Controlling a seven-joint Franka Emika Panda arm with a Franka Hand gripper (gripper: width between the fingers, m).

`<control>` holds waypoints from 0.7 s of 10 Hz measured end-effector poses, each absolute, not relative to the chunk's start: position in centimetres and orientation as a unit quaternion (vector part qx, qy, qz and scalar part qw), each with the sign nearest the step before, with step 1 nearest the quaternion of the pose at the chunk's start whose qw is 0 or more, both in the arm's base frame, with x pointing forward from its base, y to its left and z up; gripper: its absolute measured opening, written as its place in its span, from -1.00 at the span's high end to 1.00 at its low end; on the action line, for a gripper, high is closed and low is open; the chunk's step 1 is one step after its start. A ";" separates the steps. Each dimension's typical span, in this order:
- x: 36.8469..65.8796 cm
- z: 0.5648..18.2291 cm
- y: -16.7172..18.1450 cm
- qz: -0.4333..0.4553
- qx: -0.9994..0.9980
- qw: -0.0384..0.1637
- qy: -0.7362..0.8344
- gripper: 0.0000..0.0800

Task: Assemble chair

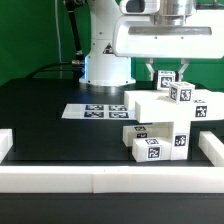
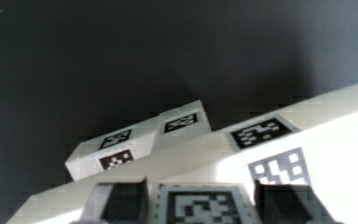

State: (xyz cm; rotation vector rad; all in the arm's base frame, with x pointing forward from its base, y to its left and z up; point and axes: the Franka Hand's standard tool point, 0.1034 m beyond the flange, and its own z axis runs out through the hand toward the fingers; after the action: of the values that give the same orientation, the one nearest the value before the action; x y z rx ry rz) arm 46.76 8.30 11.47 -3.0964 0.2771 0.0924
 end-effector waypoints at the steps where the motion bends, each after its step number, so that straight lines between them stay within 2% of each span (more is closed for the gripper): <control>1: 46.8 11.5 8.3 0.030 -0.995 0.016 0.095 0.29; 7: 46.7 11.5 8.5 0.033 -0.949 0.009 0.313 0.29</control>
Offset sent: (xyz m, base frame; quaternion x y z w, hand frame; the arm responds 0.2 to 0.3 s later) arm 0.0000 0.0000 0.0000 0.0000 0.0000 0.1938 0.9810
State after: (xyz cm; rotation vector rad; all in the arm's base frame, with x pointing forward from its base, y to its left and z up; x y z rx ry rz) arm 46.72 8.49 11.45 -2.9640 0.9784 0.1030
